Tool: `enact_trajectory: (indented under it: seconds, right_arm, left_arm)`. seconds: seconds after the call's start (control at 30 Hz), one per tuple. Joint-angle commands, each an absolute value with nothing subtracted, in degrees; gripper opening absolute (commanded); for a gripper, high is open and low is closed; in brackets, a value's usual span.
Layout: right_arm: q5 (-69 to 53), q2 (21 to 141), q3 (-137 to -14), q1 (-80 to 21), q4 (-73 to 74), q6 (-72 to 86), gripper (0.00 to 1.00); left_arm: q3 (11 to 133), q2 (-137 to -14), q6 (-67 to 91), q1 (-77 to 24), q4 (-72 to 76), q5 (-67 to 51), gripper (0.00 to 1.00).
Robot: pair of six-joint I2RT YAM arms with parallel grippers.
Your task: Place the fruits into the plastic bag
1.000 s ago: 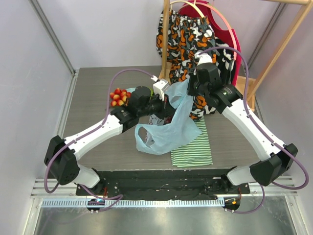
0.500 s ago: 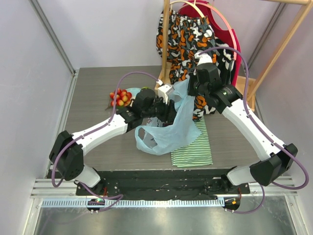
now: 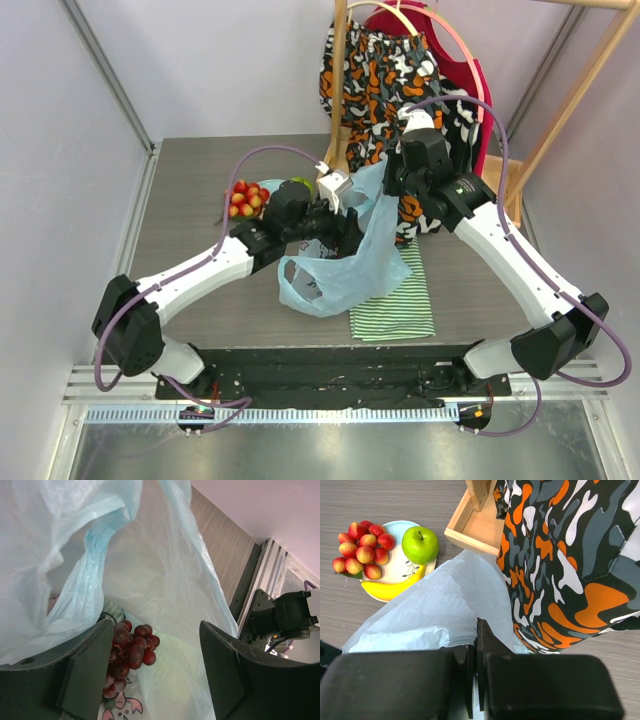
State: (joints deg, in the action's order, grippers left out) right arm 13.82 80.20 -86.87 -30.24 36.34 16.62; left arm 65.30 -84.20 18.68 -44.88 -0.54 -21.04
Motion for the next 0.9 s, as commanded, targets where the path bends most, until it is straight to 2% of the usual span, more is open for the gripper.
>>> enact_trajectory:
  seconds: [0.0, 0.1, 0.27, 0.47, 0.77, 0.87]
  right_arm:
    - [14.68, 79.19, -88.15, -30.23, 34.81, 16.44, 0.01]
    - [14.85, 79.19, -87.98, -30.23, 34.8, 16.44, 0.01]
    - [14.94, 78.84, -87.8, -30.15, 34.81, 16.26, 0.01]
    - [15.03, 78.66, -87.63, -30.15, 34.81, 16.35, 0.01]
    - [14.94, 78.4, -87.45, -30.23, 34.81, 16.17, 0.01]
    - [15.03, 78.14, -87.36, -30.15, 34.8, 16.08, 0.01]
  left_arm:
    - [63.46, -78.42, 14.24, -44.13, 4.12, -25.12, 0.75]
    - [61.27, -75.07, 13.19, -43.33, 7.2, -29.18, 0.78]
    - [61.52, -68.3, 9.15, -41.31, 0.98, -26.55, 0.8]
    - [60.82, -63.55, 8.88, -32.36, -4.83, -25.32, 0.82]
    - [66.17, -67.23, 7.82, -16.2, -14.76, -19.52, 0.84]
    - [66.71, -71.01, 10.45, -10.31, -15.03, -19.6, 0.81]
